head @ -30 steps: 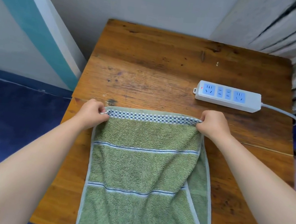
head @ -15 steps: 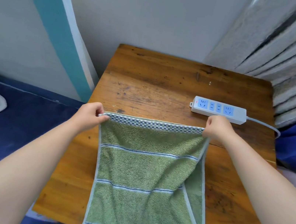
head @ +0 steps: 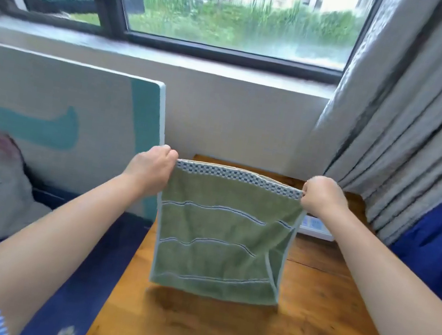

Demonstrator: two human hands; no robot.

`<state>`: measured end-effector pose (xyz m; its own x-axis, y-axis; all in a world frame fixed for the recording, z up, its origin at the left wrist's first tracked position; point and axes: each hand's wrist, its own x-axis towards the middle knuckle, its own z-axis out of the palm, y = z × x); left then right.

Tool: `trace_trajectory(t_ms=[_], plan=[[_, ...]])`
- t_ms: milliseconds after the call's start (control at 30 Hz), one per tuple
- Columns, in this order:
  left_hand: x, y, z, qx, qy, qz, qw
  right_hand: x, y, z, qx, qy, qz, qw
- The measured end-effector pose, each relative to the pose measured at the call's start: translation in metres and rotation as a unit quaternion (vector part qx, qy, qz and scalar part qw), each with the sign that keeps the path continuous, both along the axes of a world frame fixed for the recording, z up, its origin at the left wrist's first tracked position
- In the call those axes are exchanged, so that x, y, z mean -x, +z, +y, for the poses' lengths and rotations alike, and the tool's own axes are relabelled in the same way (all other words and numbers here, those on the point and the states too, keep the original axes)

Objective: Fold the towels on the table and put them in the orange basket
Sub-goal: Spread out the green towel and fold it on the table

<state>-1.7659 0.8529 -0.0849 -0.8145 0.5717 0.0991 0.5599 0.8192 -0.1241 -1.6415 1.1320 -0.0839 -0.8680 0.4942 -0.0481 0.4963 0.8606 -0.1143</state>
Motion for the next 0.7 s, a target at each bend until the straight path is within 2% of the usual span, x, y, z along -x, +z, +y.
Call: trace_trajectory(t_ms=[67,133,200,233,267,300,333,400,433,467,567,600,633,700], plan=[[-0.003,0.026,-0.004,-0.116,0.043,0.041,0.991,-0.007,0.025,0.000,-0.002,-0.005,0.081,0.997],[-0.005,0.047,-0.007,-0.232,0.046,0.084,0.968,-0.011,0.050,0.001,0.000,-0.004,0.193,0.981],[-0.014,0.063,-0.009,-0.342,0.032,0.131,0.930,-0.016,0.071,-0.002,-0.002,0.003,0.331,0.944],[-0.019,0.068,-0.009,-0.386,0.021,0.162,0.908,-0.019,0.078,-0.007,-0.002,0.007,0.408,0.913],[-0.024,0.072,-0.008,-0.412,0.013,0.193,0.890,-0.021,0.085,-0.011,-0.001,0.002,0.472,0.882],[-0.027,0.074,-0.005,-0.420,0.015,0.197,0.886,-0.021,0.089,-0.015,0.009,-0.005,0.501,0.865],[-0.028,0.076,-0.001,-0.402,0.019,0.174,0.899,-0.019,0.090,-0.018,0.017,-0.006,0.486,0.874],[-0.021,0.075,0.005,-0.295,0.059,0.099,0.948,-0.013,0.084,-0.017,0.023,-0.004,0.313,0.950],[-0.017,0.073,0.005,-0.261,0.092,0.069,0.958,-0.012,0.080,-0.014,0.034,-0.017,0.248,0.968],[-0.015,0.073,0.004,-0.243,0.119,0.059,0.961,-0.013,0.079,-0.012,0.039,-0.031,0.229,0.972],[-0.012,0.072,-0.001,-0.309,0.124,0.109,0.937,-0.015,0.079,-0.009,0.014,-0.061,0.355,0.933],[-0.010,0.071,-0.001,-0.332,0.115,0.118,0.929,-0.014,0.080,-0.008,0.004,-0.053,0.353,0.934],[-0.008,0.070,-0.001,-0.336,0.109,0.117,0.928,-0.011,0.080,-0.007,0.002,-0.034,0.304,0.952],[-0.005,0.064,-0.002,-0.283,0.108,0.100,0.948,-0.009,0.079,-0.006,0.030,-0.012,0.182,0.983]])
